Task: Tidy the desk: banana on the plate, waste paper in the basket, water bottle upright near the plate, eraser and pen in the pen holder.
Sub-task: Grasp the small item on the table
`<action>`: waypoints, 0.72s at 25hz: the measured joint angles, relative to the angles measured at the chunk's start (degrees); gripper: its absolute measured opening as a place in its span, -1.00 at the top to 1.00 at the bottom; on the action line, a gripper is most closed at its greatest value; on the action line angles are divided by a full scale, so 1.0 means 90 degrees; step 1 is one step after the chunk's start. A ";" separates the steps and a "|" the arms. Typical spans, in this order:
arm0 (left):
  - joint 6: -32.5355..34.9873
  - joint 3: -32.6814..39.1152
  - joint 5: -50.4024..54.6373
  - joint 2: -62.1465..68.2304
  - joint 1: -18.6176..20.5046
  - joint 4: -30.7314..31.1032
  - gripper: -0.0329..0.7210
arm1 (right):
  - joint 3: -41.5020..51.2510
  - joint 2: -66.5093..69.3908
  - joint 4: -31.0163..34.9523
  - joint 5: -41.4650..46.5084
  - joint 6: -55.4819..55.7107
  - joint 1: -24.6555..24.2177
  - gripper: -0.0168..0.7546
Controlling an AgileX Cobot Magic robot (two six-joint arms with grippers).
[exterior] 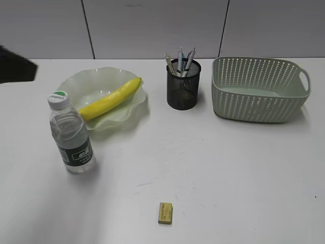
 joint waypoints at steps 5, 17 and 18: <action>-0.0717 -0.0879 -0.0218 0.1643 -0.1774 0.0862 0.20 | 0.0226 -0.2329 0.0012 0.0327 0.0162 0.0000 -0.17; -0.2523 -0.1923 0.0063 0.5187 -0.3491 0.1617 -0.29 | 0.0455 -0.3731 -0.0098 0.0187 0.0385 0.0000 0.02; -0.2631 -0.1942 0.0093 0.5363 -0.3491 0.1647 -0.29 | 0.0455 -0.3731 -0.0103 0.0173 0.0385 0.0000 0.02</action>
